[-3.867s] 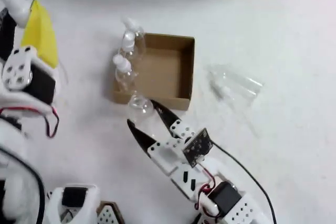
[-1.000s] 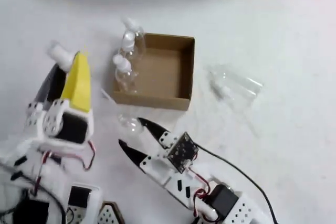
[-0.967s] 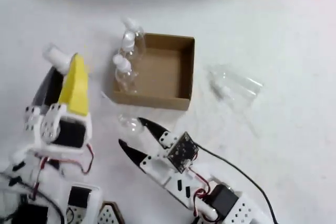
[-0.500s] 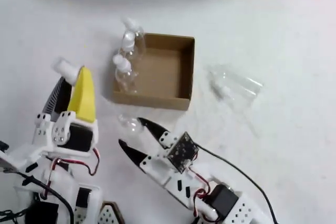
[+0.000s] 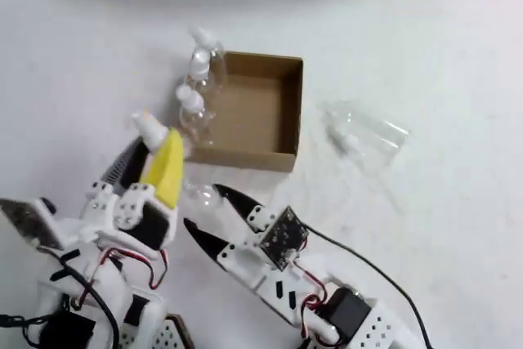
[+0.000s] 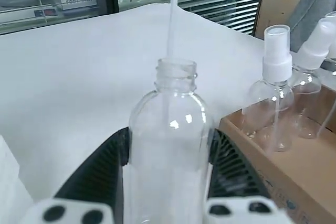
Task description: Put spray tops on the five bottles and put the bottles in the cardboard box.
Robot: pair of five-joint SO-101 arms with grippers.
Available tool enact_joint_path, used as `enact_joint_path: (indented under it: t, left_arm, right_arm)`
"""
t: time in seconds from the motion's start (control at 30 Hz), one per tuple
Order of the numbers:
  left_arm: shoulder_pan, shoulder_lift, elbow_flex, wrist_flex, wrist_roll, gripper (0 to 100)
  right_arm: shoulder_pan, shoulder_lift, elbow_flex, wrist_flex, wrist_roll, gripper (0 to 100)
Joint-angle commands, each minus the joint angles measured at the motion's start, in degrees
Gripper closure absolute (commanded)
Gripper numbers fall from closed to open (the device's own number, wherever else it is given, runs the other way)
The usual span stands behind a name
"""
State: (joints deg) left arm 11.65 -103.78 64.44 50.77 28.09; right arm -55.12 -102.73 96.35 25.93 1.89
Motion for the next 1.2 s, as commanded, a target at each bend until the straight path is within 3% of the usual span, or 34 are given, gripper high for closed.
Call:
enact_joint_path:
  t: [0.0, 0.17, 1.17]
  left_arm:
    - [4.1, -0.3, 0.9, 1.2, -1.4, 98]
    - [7.2, -0.4, 5.9, 1.6, -6.2, 98]
    - [9.9, -0.4, 7.2, 5.5, -6.6, 98]
  right_arm:
    - [0.0, -0.5, 0.5, 0.1, 0.0, 98.3]
    - [0.0, -0.5, 0.5, 0.1, 0.0, 98.3]
    - [2.3, -0.6, 0.5, -0.4, -0.1, 98.3]
